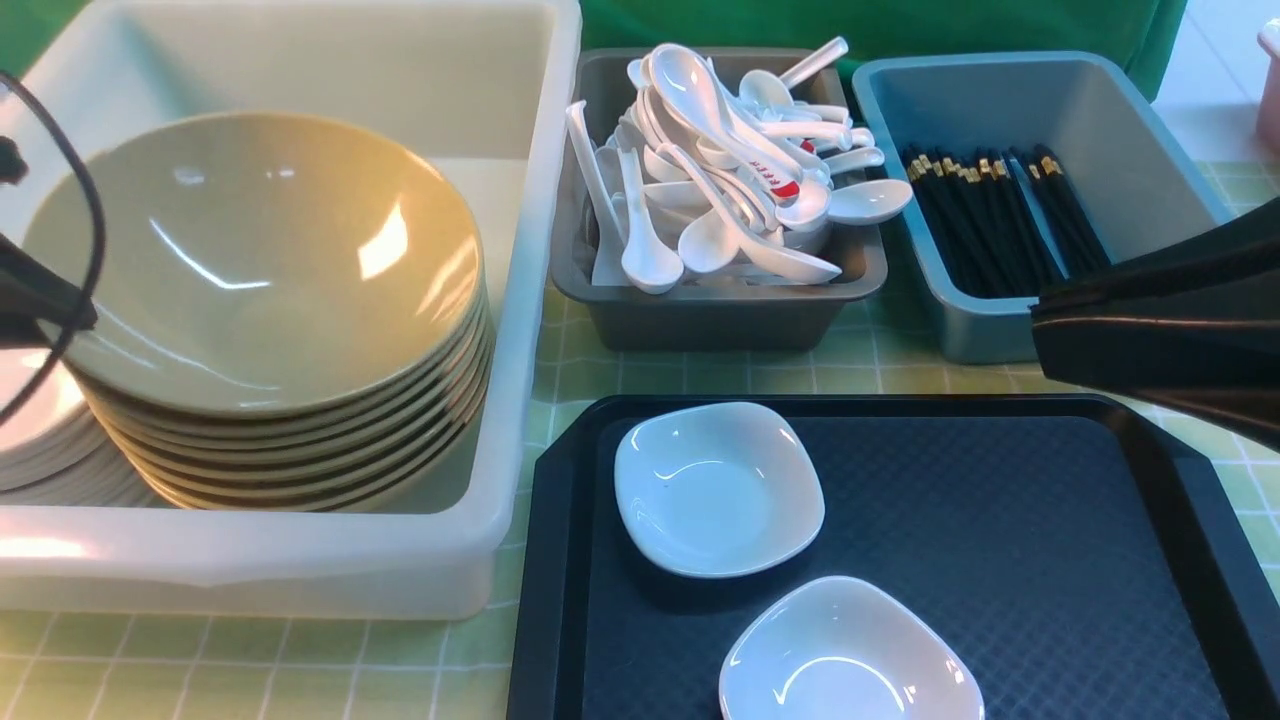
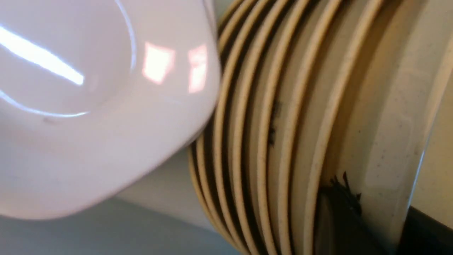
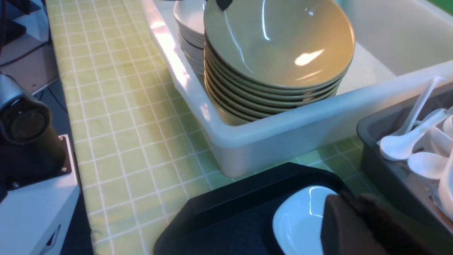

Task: On green table put chopsticks spoon bowls plates into blue grey white boxes.
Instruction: 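Place the tan bowl onto the bowl stack in the left bin with the left gripper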

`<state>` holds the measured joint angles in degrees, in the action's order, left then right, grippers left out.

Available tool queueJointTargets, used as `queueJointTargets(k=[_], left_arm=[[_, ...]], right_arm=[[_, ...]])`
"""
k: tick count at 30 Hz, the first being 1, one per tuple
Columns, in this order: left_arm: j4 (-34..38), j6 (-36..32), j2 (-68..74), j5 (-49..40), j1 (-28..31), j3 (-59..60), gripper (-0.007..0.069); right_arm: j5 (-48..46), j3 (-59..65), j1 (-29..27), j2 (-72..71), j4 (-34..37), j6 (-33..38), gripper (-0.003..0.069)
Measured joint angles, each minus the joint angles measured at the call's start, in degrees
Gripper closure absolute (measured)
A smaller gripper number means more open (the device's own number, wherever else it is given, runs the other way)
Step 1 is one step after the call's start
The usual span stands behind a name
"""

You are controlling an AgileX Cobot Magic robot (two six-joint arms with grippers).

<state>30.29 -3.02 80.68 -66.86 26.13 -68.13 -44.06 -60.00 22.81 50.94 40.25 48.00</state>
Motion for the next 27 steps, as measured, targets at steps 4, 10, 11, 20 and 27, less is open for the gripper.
queueJointTargets(k=[4, 10, 11, 20, 27], left_arm=[[-4.8, 5.7, -0.2, 1.3, -2.5, -0.1, 0.0608], [-8.5, 7.5, -0.5, 1.6, -4.7, -0.4, 0.0601], [-9.5, 7.6, -0.7, 1.6, -5.1, -0.6, 0.0582], [-15.1, 8.0, -3.2, 0.2, -5.4, -2.6, 0.0327], [-15.6, 5.0, -7.2, -3.3, -8.6, -4.4, 0.0053]], right_arm=[[0.0, 0.0, 0.0, 0.0, 0.0, 0.0, 0.0594], [0.0, 0.0, 0.0, 0.0, 0.0, 0.0, 0.0586], [0.0, 0.0, 0.0, 0.0, 0.0, 0.0, 0.0582], [0.1, 0.0, 0.0, 0.0, -1.3, 0.0, 0.0561], [0.3, 0.0, 0.0, 0.0, -1.9, -1.4, 0.0543]])
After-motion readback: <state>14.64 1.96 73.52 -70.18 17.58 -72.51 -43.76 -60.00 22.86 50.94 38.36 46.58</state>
